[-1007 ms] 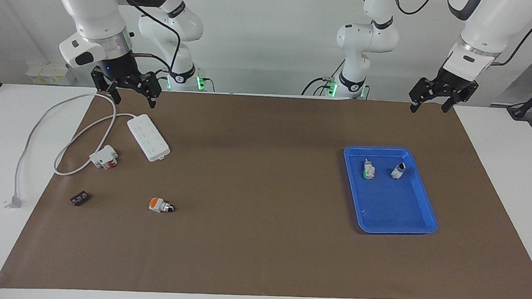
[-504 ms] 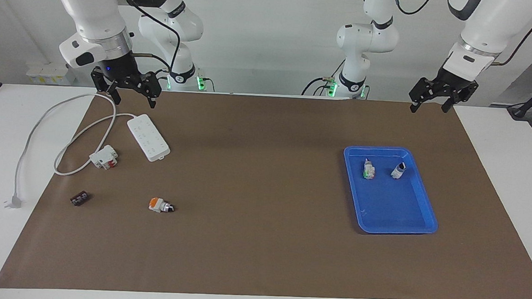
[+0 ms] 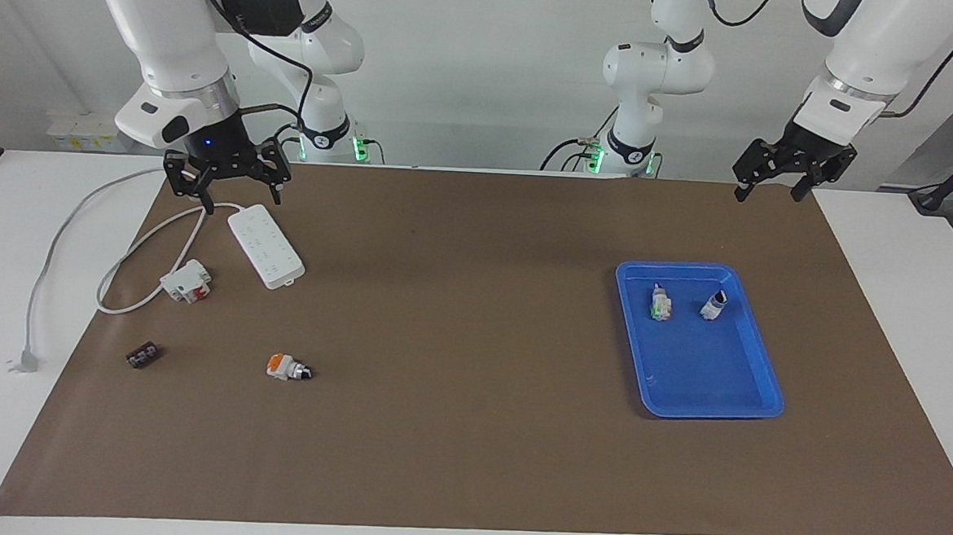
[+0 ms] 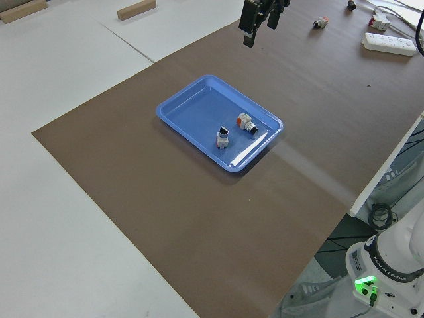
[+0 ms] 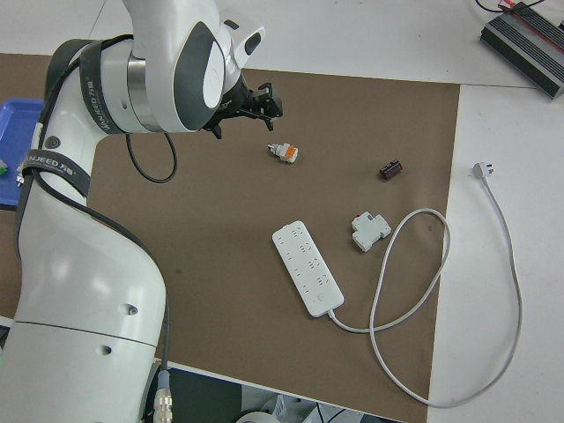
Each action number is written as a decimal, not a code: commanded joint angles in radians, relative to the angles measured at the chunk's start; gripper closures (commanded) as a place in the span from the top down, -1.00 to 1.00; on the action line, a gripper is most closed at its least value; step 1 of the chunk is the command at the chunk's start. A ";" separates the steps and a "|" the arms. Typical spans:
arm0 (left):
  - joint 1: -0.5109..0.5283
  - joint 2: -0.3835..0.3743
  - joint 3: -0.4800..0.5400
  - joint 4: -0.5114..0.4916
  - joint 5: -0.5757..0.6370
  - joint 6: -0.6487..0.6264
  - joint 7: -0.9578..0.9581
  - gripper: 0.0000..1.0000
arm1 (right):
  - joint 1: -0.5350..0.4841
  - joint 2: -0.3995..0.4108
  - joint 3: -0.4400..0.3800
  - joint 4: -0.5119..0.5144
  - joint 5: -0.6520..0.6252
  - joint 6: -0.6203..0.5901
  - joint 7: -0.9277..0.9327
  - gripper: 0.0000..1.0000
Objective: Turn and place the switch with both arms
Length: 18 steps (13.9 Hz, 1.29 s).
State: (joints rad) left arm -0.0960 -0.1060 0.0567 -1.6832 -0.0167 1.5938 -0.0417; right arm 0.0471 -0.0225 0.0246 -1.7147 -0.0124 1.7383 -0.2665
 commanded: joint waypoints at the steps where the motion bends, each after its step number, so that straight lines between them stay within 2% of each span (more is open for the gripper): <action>1: 0.002 -0.027 -0.003 -0.033 0.021 0.015 0.002 1.00 | -0.010 0.054 0.002 -0.022 0.022 0.064 -0.158 1.00; 6: 0.002 -0.027 -0.003 -0.033 0.021 0.015 0.002 1.00 | -0.033 0.212 0.002 -0.006 0.020 0.190 -0.533 1.00; 10: 0.002 -0.027 -0.003 -0.033 0.021 0.015 0.000 1.00 | -0.035 0.323 0.002 0.003 0.014 0.277 -0.761 1.00; 15: 0.002 -0.027 -0.003 -0.033 0.021 0.015 0.000 1.00 | -0.035 0.412 0.006 0.006 0.012 0.372 -0.885 1.00; 18: 0.004 -0.027 -0.003 -0.033 0.021 0.015 0.002 1.00 | -0.033 0.430 0.008 0.003 0.017 0.429 -0.899 1.00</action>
State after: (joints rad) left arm -0.0960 -0.1060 0.0567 -1.6832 -0.0167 1.5938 -0.0417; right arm 0.0274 0.3896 0.0194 -1.7285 -0.0125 2.1434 -1.1210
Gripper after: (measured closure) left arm 0.000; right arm 0.000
